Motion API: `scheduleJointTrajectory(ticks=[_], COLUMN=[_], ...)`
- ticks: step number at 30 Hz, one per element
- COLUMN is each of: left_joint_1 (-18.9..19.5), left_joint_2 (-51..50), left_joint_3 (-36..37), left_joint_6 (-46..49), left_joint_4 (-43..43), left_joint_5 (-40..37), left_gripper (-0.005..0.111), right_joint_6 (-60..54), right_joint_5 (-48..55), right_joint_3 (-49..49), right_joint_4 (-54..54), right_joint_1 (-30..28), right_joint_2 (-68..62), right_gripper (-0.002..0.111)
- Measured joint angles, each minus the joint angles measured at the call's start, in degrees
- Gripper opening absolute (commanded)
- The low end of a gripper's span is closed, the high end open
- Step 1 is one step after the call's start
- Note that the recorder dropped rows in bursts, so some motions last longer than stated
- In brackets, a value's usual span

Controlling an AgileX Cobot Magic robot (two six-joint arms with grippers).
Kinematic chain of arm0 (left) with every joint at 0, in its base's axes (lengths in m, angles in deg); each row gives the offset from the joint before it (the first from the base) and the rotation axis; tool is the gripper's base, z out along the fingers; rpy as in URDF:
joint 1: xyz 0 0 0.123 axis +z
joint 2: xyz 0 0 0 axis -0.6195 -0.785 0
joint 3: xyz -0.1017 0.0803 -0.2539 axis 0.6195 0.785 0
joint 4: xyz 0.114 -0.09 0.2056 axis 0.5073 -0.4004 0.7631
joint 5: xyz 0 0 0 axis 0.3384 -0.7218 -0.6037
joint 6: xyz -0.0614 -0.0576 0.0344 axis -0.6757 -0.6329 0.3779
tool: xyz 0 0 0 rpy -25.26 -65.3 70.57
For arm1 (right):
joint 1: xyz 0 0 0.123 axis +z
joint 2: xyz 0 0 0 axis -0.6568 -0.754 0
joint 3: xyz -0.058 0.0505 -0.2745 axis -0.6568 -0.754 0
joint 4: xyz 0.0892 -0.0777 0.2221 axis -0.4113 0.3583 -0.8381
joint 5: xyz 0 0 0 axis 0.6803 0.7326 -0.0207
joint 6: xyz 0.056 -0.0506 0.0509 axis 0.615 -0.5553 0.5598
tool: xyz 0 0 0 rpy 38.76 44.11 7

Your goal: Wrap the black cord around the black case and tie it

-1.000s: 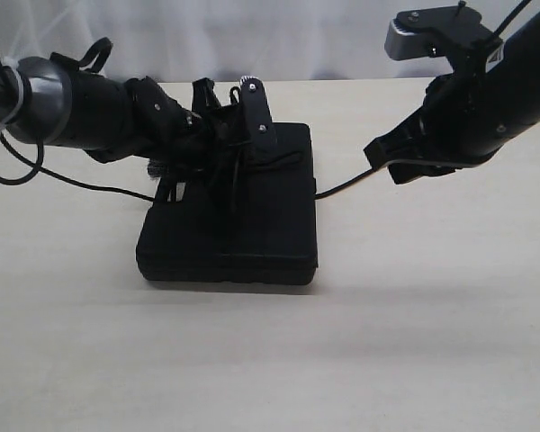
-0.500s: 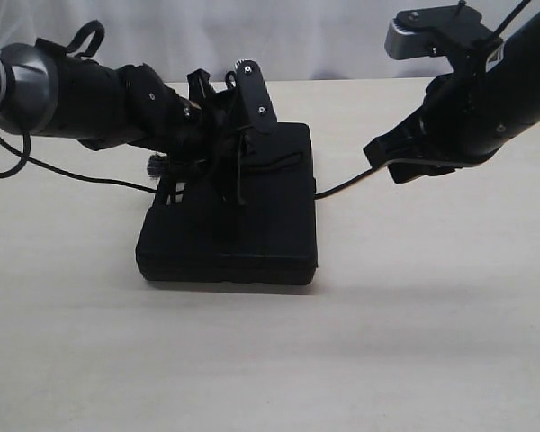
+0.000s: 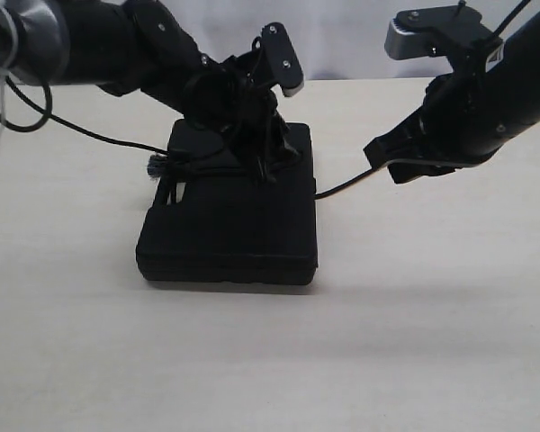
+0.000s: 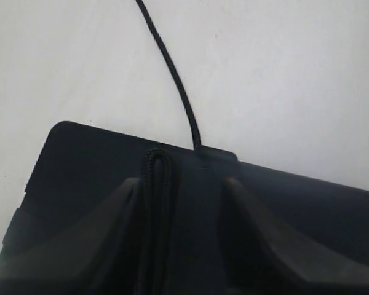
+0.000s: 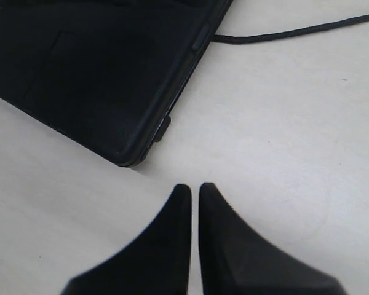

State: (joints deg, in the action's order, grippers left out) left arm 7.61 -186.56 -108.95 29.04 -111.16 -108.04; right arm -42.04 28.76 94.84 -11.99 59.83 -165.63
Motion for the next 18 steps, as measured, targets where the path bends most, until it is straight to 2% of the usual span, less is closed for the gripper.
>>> scheduleJointTrajectory(ticks=[3, 9, 18], left_joint_1=[-0.29, -0.56, -0.56], left_joint_2=[-3.26, -6.0, -6.79], left_joint_3=[0.0, 0.0, 0.0], left_joint_6=[1.27, 1.71, 1.85], left_joint_4=[0.0, 2.28, 2.54], left_joint_5=[6.22, 12.2, 12.32], left_gripper=[0.039, 0.039, 0.039], right_joint_6=[0.0, 0.0, 0.0], right_joint_5=[0.0, 0.0, 0.0], right_joint_3=[0.0, 0.0, 0.0], right_joint_4=[0.0, 0.0, 0.0], right_joint_1=[0.0, 0.0, 0.0], right_joint_2=[0.0, 0.0, 0.0], right_gripper=[0.004, 0.004, 0.004])
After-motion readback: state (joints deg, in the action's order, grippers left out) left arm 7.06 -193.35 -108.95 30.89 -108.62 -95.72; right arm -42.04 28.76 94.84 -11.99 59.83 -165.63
